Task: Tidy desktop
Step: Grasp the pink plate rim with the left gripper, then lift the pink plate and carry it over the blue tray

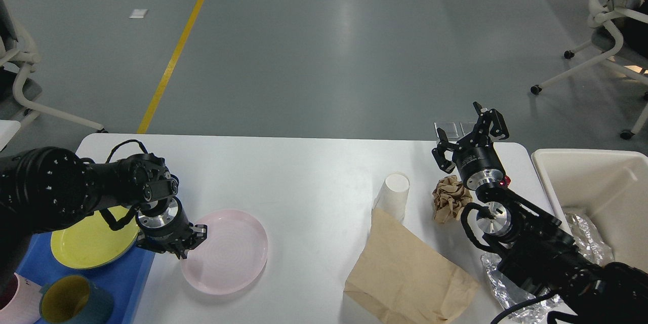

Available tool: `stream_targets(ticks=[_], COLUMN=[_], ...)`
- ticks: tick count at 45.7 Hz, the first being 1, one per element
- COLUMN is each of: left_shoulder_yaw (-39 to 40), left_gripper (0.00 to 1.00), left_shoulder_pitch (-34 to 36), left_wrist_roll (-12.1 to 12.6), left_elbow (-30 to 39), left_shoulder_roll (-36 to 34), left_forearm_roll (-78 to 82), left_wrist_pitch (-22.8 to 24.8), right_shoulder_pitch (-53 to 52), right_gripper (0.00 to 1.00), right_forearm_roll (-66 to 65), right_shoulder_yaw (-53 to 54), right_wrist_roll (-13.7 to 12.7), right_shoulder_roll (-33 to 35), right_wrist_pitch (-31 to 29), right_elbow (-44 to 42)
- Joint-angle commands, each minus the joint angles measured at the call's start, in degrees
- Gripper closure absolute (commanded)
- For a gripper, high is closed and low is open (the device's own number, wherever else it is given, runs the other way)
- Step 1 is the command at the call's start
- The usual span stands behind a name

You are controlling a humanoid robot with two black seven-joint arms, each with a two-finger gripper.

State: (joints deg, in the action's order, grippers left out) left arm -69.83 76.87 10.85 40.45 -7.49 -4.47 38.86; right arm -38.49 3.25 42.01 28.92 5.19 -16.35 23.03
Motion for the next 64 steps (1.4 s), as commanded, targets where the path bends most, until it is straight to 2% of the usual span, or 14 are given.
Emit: stream_targets(ticks=[1, 14, 24, 37, 41, 46, 51, 59, 64], left_shoulder_yaw=[0.9, 1.4, 2.8, 2.9, 2.6, 2.2, 1.1, 1.9, 2.2], left_gripper=[1.00, 1.00, 1.00, 1.00, 1.00, 1.00, 1.00, 1.00, 1.00], left_shoulder_pitch=[2.9, 10.3, 18.3, 32.5, 34.9, 33.4, 26.0, 15.3, 10.2], left_wrist_roll=[0.0, 0.0, 0.0, 0.0, 0.0, 0.0, -0.5, -0.7, -0.7], left_elbow=[0.0, 0.2, 0.9, 4.5, 5.3, 5.1, 3.4, -8.8, -13.2], left_shoulder_roll=[-1.6, -2.4, -4.9, -11.0, -13.1, -13.7, -16.4, -20.9, -22.7], left_forearm_roll=[0.0, 0.2, 0.3, 0.3, 0.3, 0.5, 0.1, -0.2, -1.0], left_wrist_pitch=[3.4, 9.1, 16.1, 16.1, 16.1, 16.1, 16.1, 16.1, 16.1], right_shoulder_pitch=[-0.1, 0.0, -0.1, -0.1, 0.0, -0.1, 0.0, 0.0, 0.0], right_gripper=[0.00, 0.00, 0.00, 0.00, 0.00, 0.00, 0.00, 0.00, 0.00], right_forearm_roll=[0.0, 0.0, 0.0, 0.0, 0.0, 0.0, 0.0, 0.0, 0.0], right_shoulder_yaw=[0.0, 0.0, 0.0, 0.0, 0.0, 0.0, 0.0, 0.0, 0.0], right_wrist_roll=[0.0, 0.0, 0.0, 0.0, 0.0, 0.0, 0.0, 0.0, 0.0], right_shoulder_roll=[0.0, 0.0, 0.0, 0.0, 0.0, 0.0, 0.0, 0.0, 0.0], right_wrist_pitch=[0.0, 0.0, 0.0, 0.0, 0.0, 0.0, 0.0, 0.0, 0.0], right_elbow=[0.0, 0.0, 0.0, 0.0, 0.0, 0.0, 0.0, 0.0, 0.0])
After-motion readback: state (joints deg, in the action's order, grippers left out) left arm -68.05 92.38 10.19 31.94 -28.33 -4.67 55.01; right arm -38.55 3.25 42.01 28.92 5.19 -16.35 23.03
